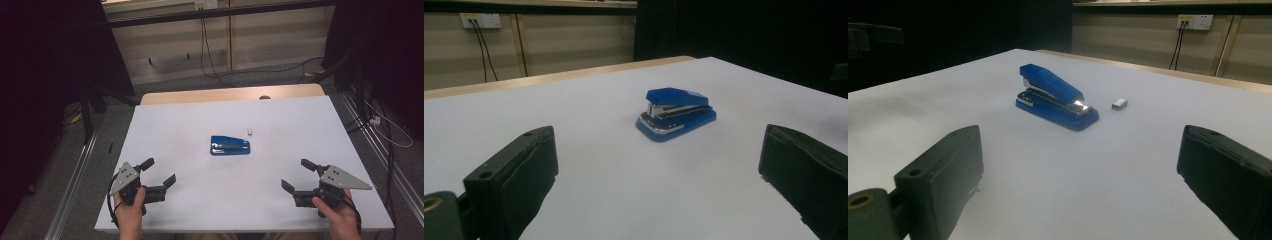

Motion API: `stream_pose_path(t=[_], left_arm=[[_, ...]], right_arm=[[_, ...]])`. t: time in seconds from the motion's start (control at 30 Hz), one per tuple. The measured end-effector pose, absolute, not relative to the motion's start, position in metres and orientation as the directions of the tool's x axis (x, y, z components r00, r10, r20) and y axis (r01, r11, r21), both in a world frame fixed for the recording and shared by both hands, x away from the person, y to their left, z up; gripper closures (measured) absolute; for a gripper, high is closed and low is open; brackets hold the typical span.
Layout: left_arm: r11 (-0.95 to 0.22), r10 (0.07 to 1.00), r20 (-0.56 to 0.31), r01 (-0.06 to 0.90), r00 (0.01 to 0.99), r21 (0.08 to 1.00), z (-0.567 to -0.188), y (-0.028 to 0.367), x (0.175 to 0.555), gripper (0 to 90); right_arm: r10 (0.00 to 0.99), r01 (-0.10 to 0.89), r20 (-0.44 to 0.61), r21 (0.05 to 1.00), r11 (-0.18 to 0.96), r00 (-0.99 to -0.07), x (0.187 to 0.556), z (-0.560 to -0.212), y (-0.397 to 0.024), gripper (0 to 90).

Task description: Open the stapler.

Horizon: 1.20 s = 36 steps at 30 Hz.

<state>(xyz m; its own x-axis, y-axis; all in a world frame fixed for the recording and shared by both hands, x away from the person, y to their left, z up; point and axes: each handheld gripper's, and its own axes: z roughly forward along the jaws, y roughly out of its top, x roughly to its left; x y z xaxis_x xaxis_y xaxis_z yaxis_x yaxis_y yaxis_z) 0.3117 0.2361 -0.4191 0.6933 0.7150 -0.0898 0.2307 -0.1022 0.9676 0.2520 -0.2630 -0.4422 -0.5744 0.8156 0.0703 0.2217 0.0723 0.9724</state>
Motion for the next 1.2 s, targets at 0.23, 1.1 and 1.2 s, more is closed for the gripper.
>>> stream_pose_path(t=[0.23,1.1,1.2], left_arm=[[-0.095,0.709,-0.098,0.232,0.699,0.968,-0.419,0.234,0.313,2.5],[-0.143,0.667,-0.091,0.247,0.739,0.958,-0.418,0.199,0.341,2.5],[-0.133,0.666,-0.102,0.252,0.739,0.959,-0.419,0.198,0.345,2.5]], right_arm=[[0.814,0.221,0.065,0.972,0.080,-0.578,0.252,-0.442,-0.263,4.5],[0.859,0.214,-0.007,0.967,0.136,-0.512,0.272,-0.437,-0.257,2.3],[0.860,0.214,-0.013,0.967,0.141,-0.510,0.276,-0.436,-0.256,2.5]])
